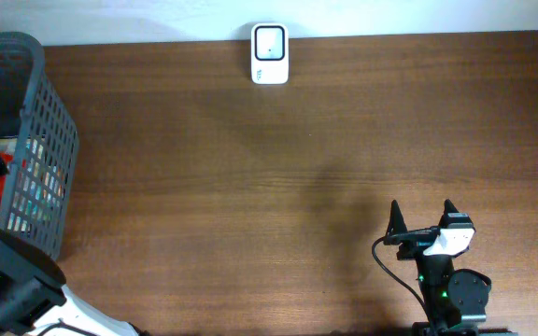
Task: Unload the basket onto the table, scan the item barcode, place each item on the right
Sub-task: 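Reach the left gripper into the grey basket and grasp the red Hacks candy bag, then lift the red candy bag out and drop it on the table centre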
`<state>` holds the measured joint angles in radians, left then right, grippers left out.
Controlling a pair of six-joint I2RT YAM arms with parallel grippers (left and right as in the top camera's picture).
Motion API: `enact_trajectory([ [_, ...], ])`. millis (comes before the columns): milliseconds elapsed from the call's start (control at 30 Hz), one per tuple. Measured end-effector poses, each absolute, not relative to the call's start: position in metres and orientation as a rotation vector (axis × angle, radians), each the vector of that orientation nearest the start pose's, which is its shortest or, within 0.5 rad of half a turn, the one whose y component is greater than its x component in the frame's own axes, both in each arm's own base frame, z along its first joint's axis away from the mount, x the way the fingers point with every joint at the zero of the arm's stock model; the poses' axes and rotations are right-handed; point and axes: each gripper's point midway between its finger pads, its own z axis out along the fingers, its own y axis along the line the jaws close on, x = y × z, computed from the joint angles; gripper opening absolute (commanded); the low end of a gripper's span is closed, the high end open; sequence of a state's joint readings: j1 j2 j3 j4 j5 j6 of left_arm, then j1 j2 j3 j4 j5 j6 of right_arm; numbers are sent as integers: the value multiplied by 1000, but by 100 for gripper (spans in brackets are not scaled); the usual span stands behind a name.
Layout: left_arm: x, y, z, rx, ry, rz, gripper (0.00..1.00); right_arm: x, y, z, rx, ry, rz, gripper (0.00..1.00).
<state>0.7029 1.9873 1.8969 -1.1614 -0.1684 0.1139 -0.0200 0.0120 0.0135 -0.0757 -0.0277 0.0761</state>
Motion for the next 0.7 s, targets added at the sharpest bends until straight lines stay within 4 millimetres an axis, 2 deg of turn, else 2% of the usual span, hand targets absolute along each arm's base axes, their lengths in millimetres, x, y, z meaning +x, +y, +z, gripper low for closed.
enact_trajectory([
  [133,327,316,159,-838,2773,416,82,246,0,159,58,1644,65,98],
  [167,327,316,157,-834,2779,415,86,246,0,159,57,1644,65,98],
  [300,331,320,142,-824,2802,413,88,246,0,159,58,1644,66,98],
  [500,345,332,145,-802,2735,449,87,246,0,159,58,1644,66,98],
  [533,346,333,141,-794,2745,446,87,246,0,159,58,1644,66,98],
  [700,348,331,91,-719,2877,383,85,246,0,159,57,1644,65,98],
])
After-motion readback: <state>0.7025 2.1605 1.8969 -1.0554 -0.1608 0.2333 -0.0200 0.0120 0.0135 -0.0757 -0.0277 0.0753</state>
